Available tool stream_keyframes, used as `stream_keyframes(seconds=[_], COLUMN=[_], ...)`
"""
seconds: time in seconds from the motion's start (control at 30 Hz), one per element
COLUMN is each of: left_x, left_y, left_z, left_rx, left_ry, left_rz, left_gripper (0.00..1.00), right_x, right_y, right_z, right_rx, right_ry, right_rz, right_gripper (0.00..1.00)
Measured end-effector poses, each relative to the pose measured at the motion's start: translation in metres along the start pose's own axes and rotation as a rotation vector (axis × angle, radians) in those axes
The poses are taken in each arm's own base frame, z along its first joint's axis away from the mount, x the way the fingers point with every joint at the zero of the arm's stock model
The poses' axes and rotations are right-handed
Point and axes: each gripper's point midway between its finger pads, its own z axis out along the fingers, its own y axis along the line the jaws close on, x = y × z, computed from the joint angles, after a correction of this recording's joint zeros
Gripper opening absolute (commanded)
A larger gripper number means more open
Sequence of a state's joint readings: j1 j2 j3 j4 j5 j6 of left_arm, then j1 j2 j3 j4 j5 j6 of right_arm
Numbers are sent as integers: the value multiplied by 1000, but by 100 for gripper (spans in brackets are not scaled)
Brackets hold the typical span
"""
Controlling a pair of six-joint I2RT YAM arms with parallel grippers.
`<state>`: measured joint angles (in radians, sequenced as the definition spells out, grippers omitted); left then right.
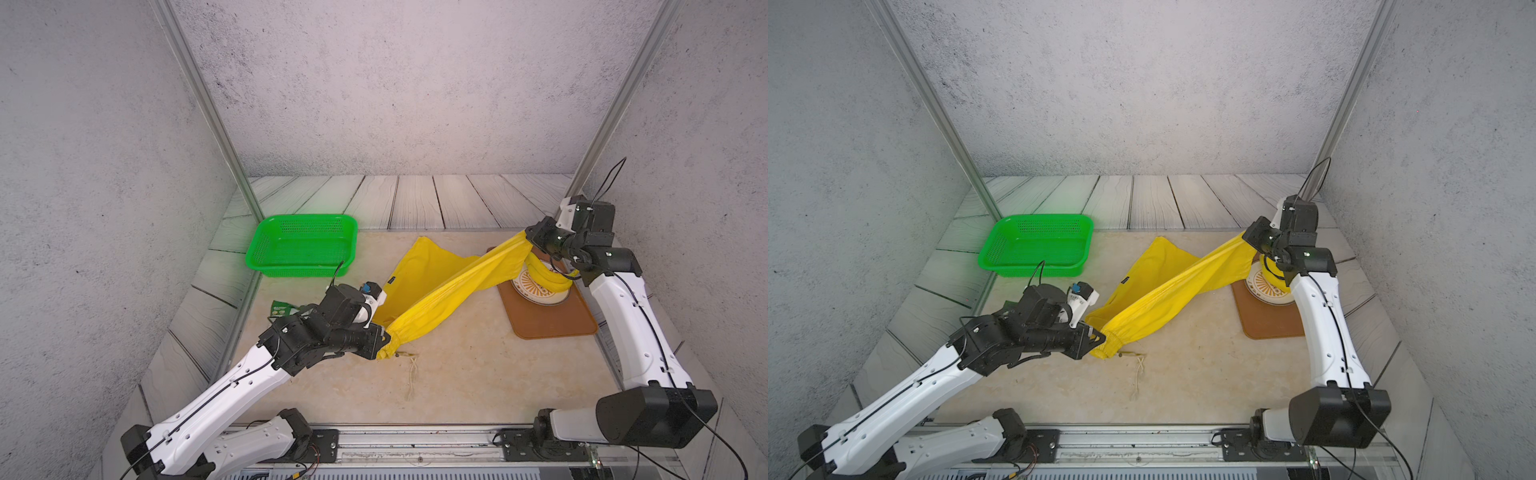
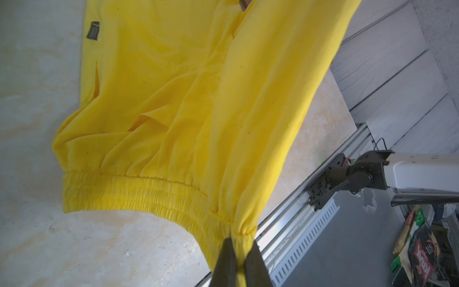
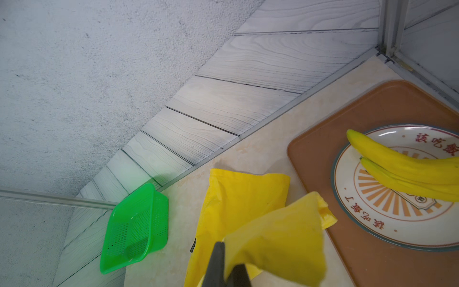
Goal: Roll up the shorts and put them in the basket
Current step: Fold the shorts at the center of the board.
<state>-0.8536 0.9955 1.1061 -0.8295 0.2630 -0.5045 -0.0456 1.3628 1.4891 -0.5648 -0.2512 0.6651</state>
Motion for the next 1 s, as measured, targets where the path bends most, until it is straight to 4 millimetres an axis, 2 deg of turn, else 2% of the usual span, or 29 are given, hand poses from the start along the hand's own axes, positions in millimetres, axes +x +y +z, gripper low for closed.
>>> stream_keyframes(seconds=[0.13, 0.2, 0.3, 0.37, 0.47, 0.63, 0.77, 0.87, 1.0], left_x=[15, 22, 26, 28, 36, 61, 70, 68, 71], left_y=[-17, -19, -15, -5, 17, 73, 104, 114, 123], left_z=[6, 8, 8, 11, 24, 56, 69, 75, 85], left_rx=[87, 116, 122, 97, 26, -159, -251, -278, -314], left_ry=[29, 31, -1, -29, -38, 6, -4, -18, 7], left_rz=[0, -11, -34, -59, -123, -260, -322, -335, -340], left_gripper=[0, 0, 0, 0, 0, 0, 0, 0, 0], right_x=[4, 3, 4, 7, 20, 66, 97, 110, 119], right_y=[-13, -11, -2, 5, 16, 30, 22, 8, -6], right_z=[-6, -11, -13, -4, 29, 109, 159, 181, 191], right_rx=[26, 17, -24, -55, -79, -62, -8, 34, 75], right_ry=[-7, -15, -9, 23, 102, 268, 379, 426, 453], right_rz=[18, 16, 21, 27, 18, -32, -37, -26, -19], right_gripper=[0, 0, 0, 0, 0, 0, 0, 0, 0])
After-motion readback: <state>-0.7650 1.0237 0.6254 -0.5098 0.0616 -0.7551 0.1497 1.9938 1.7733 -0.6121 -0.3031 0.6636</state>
